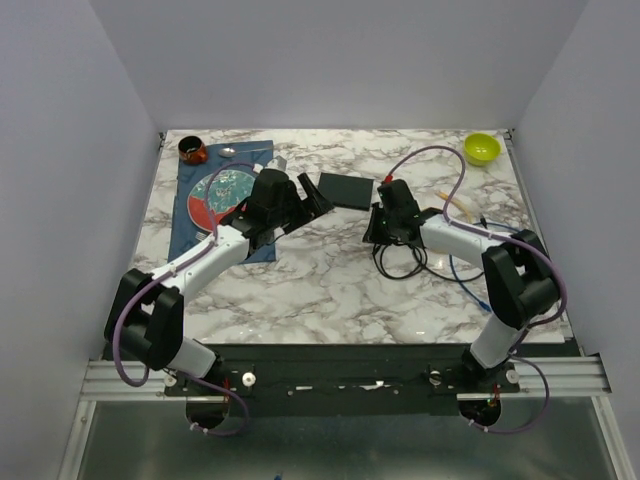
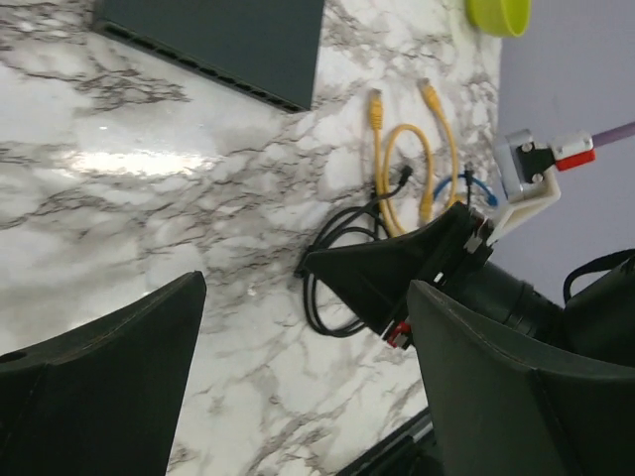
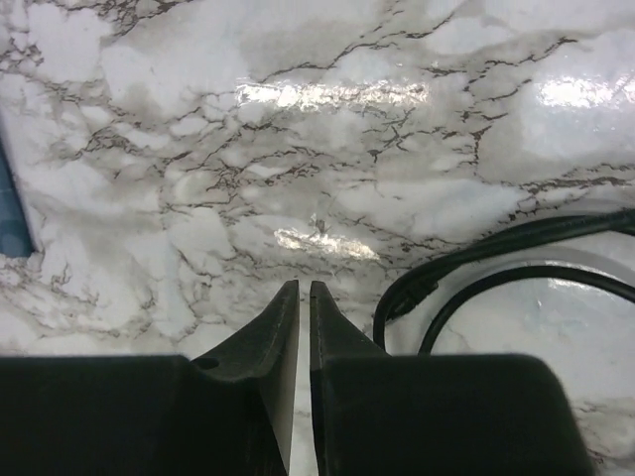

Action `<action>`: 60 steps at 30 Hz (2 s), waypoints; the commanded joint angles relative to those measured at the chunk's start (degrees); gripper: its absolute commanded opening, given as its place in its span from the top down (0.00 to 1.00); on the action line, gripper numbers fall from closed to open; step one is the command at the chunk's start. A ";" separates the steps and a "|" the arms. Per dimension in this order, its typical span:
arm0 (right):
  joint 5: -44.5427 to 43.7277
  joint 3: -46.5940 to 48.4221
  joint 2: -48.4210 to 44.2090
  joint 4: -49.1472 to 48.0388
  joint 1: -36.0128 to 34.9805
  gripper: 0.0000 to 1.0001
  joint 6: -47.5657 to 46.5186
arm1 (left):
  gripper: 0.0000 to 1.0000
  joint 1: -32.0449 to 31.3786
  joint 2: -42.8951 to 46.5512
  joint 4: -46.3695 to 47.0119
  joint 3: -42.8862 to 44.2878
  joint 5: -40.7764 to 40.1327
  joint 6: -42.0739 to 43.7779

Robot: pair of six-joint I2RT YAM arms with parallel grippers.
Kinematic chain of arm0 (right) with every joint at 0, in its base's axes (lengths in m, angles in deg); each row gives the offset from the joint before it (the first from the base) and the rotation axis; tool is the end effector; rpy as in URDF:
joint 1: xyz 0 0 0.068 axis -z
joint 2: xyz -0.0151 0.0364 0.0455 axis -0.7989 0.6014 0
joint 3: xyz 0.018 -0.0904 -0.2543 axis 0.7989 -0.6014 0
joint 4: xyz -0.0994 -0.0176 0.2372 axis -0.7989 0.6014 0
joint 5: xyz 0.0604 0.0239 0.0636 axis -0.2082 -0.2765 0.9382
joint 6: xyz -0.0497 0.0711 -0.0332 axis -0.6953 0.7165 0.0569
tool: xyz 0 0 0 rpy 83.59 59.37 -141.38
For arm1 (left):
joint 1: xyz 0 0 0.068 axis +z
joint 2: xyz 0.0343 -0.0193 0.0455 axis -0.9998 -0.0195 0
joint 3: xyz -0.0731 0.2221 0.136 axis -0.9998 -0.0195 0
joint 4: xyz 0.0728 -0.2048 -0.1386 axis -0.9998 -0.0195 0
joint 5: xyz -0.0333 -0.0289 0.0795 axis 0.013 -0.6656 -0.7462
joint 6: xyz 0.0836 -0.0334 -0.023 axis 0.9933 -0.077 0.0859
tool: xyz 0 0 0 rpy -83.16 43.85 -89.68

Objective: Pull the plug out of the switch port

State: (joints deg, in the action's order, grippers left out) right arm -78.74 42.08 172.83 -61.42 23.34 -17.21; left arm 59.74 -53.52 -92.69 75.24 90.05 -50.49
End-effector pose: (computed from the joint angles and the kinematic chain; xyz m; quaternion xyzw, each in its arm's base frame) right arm 0.3290 0.1908 0.1555 0.0237 0.9365 0.1950 0.2904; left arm 0.3234 -0.1927 0.2450 -0.1600 0.8465 -0.3797 0.3372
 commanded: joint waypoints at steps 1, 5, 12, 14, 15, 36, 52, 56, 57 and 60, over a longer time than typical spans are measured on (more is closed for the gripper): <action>-1.45 3.00 3.96 4.09 -0.37 0.85 1.90 | 0.07 0.32 5.37 -5.45 -2.68 -7.02 4.66; -1.45 2.48 4.67 7.60 0.69 0.88 3.13 | 0.06 0.32 6.87 -5.54 -4.71 -7.02 4.05; 3.73 -3.32 3.63 10.60 9.54 0.92 5.59 | 0.06 0.32 7.32 -6.15 -6.03 -7.02 2.65; 4.96 -4.73 3.18 10.60 11.93 0.92 5.94 | 0.06 0.32 7.67 -7.47 -6.29 -8.68 1.94; 5.14 -5.86 2.92 10.51 14.20 0.92 6.03 | 0.06 0.32 7.93 -7.56 -6.64 -8.96 1.42; 6.18 -11.57 -10.34 6.59 29.52 0.99 11.66 | 0.01 8.14 5.83 -18.72 -2.78 -19.15 -2.98; 9.80 13.01 4.57 1.10 17.65 0.99 12.36 | 0.90 8.67 -20.61 -8.52 20.23 0.79 5.90; 10.32 17.76 11.95 1.28 17.56 0.99 13.68 | 1.00 9.54 -31.94 -13.80 32.17 -1.05 7.21; 10.67 19.68 13.10 1.89 17.56 0.99 13.77 | 1.00 9.72 -33.27 -13.89 33.33 -1.22 6.95; 11.73 22.42 17.41 3.30 17.56 0.99 14.03 | 1.00 11.38 -37.41 -14.68 37.20 -1.57 5.19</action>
State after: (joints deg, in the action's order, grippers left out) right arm -69.16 59.61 186.92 -59.93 41.21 -4.32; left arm 68.94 -87.25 -104.69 107.04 87.49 -44.88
